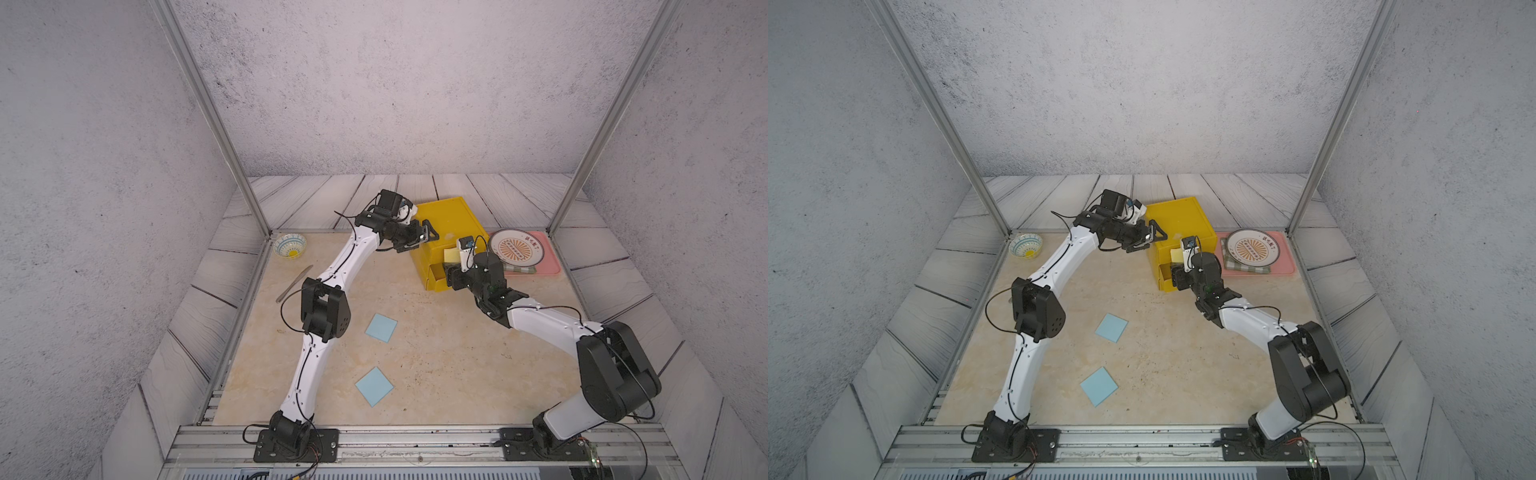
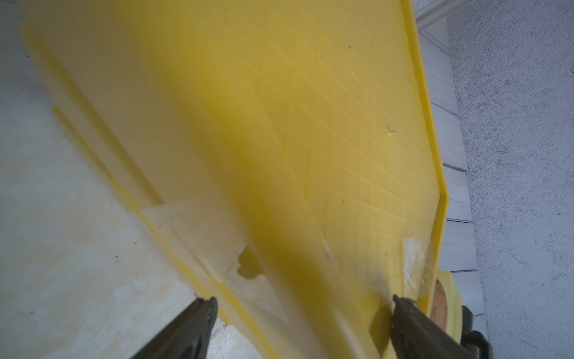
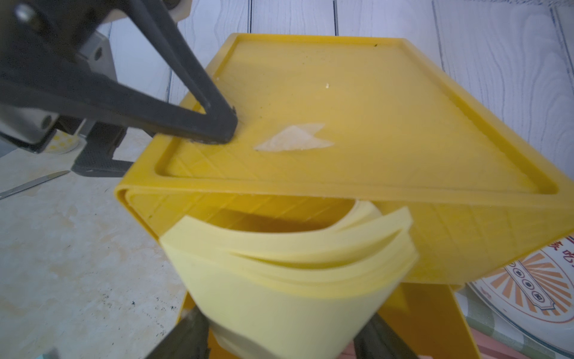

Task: Please put the sticky notes in the drawer by color
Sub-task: Place the sticky notes in the drawer.

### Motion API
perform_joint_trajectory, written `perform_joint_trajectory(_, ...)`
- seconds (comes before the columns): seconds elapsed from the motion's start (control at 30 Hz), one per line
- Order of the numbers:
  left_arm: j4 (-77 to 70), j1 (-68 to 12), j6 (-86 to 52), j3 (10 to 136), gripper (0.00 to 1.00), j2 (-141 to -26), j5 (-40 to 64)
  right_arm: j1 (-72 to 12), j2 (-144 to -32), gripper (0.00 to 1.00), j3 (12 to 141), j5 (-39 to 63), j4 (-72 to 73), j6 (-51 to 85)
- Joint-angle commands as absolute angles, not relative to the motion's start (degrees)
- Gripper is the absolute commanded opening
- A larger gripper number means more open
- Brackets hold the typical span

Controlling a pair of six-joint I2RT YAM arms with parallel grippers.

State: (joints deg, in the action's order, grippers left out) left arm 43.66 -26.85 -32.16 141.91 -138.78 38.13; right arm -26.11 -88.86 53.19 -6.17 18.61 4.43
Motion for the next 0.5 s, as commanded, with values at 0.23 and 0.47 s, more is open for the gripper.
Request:
perform_joint_trajectory(0.23,46.0,-27.0,-31.5,140.0,0.94,-137.0,37.8,-25.8,-83.5,0.73,52.4,-5.4,18.7,3.8)
perform_joint_trajectory(0.47,45.6,-27.0,-31.6,139.6,0.94,-136.5,37.5,-25.8,-79.4,0.73,54.4,-5.8,15.0,4.1)
